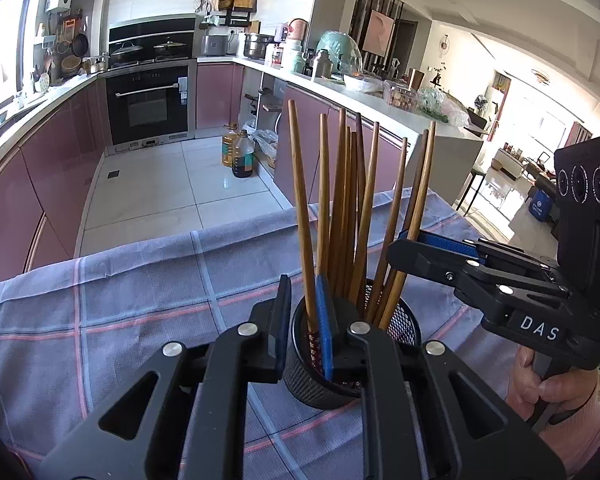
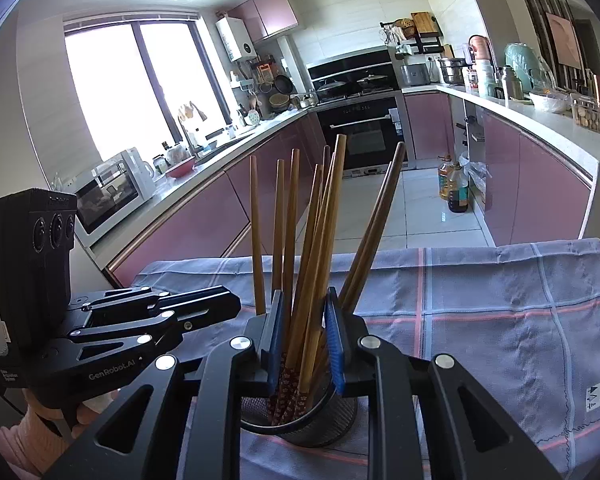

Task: Organize utensils
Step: 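Open both tools and pull them back from the mesh cup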

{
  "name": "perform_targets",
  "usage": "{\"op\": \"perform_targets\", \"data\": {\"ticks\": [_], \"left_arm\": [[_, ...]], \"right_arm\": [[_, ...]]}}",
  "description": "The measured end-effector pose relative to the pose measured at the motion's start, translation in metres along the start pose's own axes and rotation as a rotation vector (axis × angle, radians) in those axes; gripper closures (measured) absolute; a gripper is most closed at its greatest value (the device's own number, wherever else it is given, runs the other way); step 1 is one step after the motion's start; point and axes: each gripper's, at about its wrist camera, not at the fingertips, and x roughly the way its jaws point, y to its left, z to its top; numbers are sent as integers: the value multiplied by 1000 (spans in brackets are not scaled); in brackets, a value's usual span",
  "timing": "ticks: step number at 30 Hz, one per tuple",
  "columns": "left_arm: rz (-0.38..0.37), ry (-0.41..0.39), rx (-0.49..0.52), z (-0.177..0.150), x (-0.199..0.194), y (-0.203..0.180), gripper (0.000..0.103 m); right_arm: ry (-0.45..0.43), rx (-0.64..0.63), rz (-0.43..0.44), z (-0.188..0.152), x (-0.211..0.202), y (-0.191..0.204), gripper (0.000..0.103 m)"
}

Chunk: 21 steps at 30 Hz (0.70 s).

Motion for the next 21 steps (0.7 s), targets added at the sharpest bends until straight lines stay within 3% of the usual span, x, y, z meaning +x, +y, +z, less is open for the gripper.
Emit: {"op": "perform_targets", "data": {"ticks": [14,21], "left_arm": [[15,-81,-38,-23,-31,15,65],[83,-159,-45,-40,-59,20,40]], "right_arm": [[-109,-76,-91,5,-27,13,74],[-152,-177,-88,-10,-44,37,44]]}}
